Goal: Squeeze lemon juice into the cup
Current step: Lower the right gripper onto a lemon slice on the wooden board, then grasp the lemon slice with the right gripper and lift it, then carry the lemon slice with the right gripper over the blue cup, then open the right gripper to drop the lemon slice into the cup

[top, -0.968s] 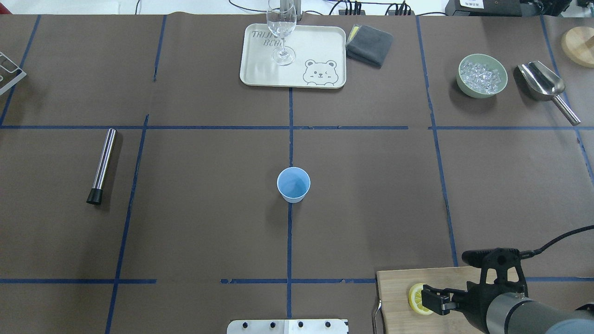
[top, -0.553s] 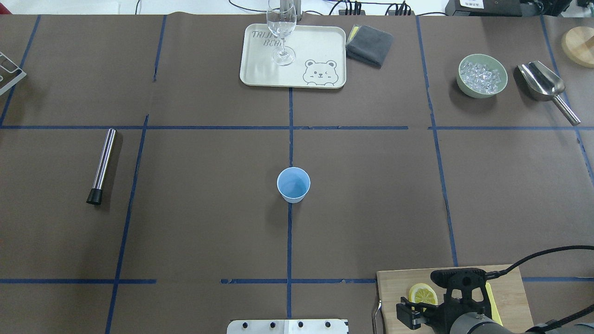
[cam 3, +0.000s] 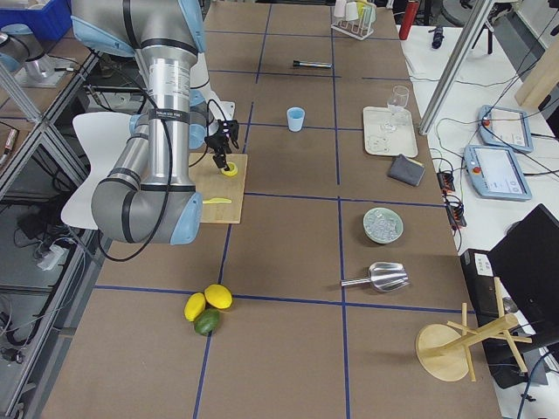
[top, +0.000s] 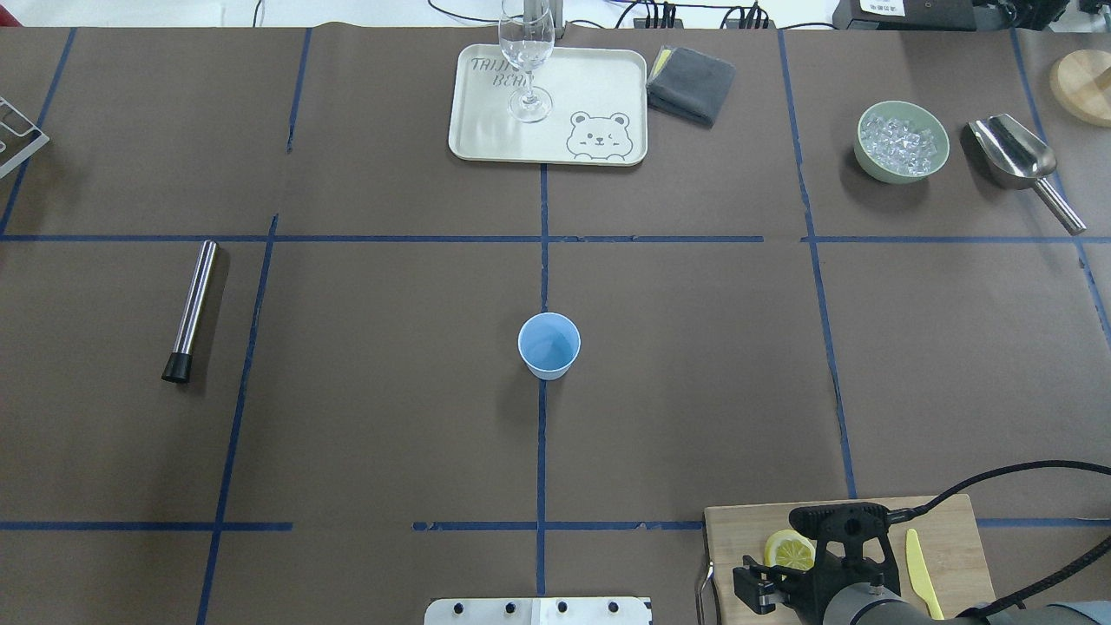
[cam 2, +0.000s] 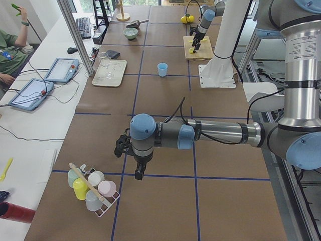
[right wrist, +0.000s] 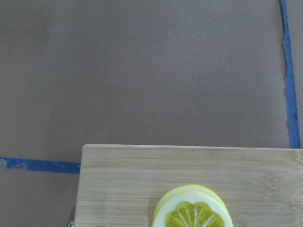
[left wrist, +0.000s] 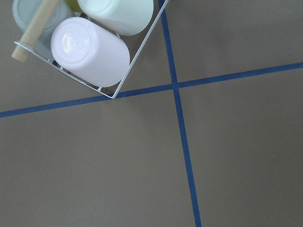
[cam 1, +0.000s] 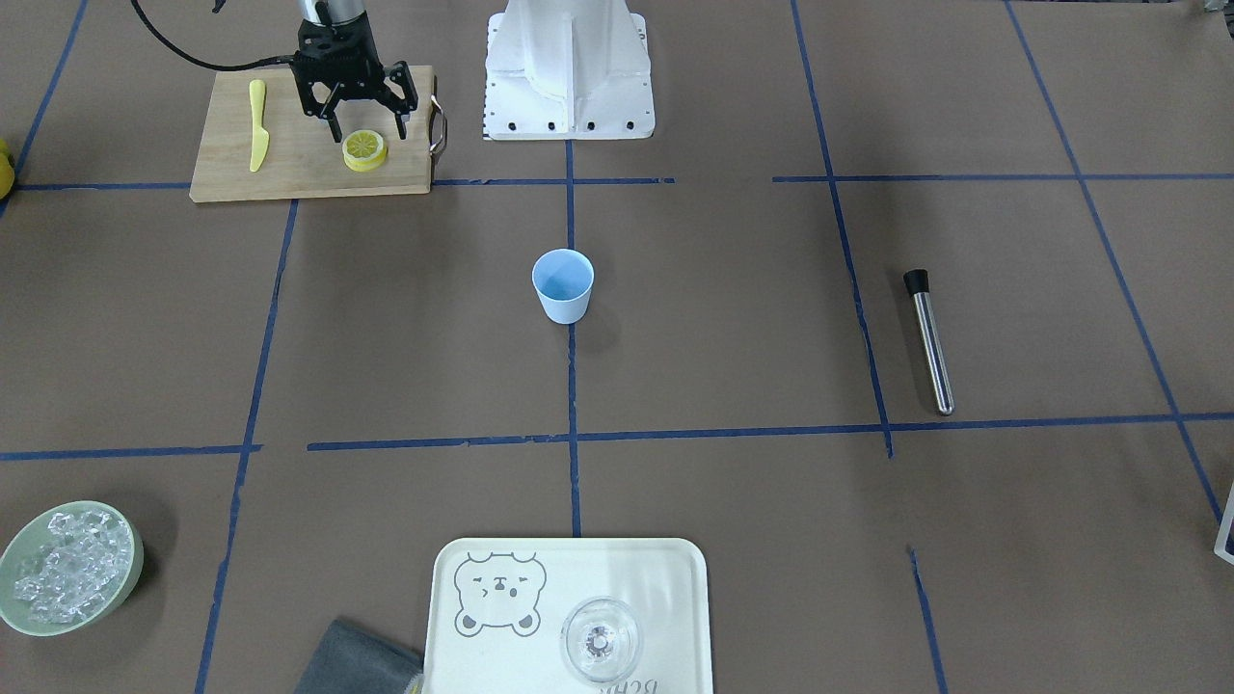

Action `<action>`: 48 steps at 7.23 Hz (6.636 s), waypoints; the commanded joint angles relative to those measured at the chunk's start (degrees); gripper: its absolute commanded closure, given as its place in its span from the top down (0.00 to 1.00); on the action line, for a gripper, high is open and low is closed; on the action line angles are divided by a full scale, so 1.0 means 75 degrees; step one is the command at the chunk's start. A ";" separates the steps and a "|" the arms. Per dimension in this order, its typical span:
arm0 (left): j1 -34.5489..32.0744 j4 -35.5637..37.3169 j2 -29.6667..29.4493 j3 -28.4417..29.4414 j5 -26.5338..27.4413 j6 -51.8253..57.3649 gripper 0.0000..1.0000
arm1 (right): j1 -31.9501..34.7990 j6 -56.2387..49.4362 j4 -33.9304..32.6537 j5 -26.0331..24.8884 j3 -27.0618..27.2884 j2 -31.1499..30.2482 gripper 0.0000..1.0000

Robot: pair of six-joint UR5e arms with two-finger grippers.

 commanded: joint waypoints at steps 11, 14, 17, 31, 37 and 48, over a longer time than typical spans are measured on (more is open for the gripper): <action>0.0000 -0.0016 0.0000 -0.0020 0.0000 0.0000 1.00 | 0.0265 -0.0098 0.0358 0.0159 -0.0311 -0.0114 0.00; 0.0000 -0.0004 0.0000 -0.0020 0.0000 0.0000 1.00 | 0.0453 -0.0098 0.0265 0.0171 0.0168 -0.0102 0.00; 0.0000 0.0008 0.0000 0.0004 0.0000 0.0000 1.00 | 0.0908 -0.0109 0.0114 0.0532 0.0369 -0.0020 0.00; 0.0000 0.0043 0.0023 0.0167 0.0000 0.0000 1.00 | 0.3945 -0.1469 -0.4388 0.2937 -0.3510 0.7598 0.00; 0.0000 0.0043 0.0047 0.0180 0.0000 0.0000 1.00 | 0.3945 -0.1879 -0.4048 0.2925 -0.3990 0.7703 1.00; 0.0187 -0.0179 -0.0070 -0.0170 0.0059 0.0000 1.00 | 0.7195 -0.6416 -0.4036 0.5905 -0.3675 0.6582 1.00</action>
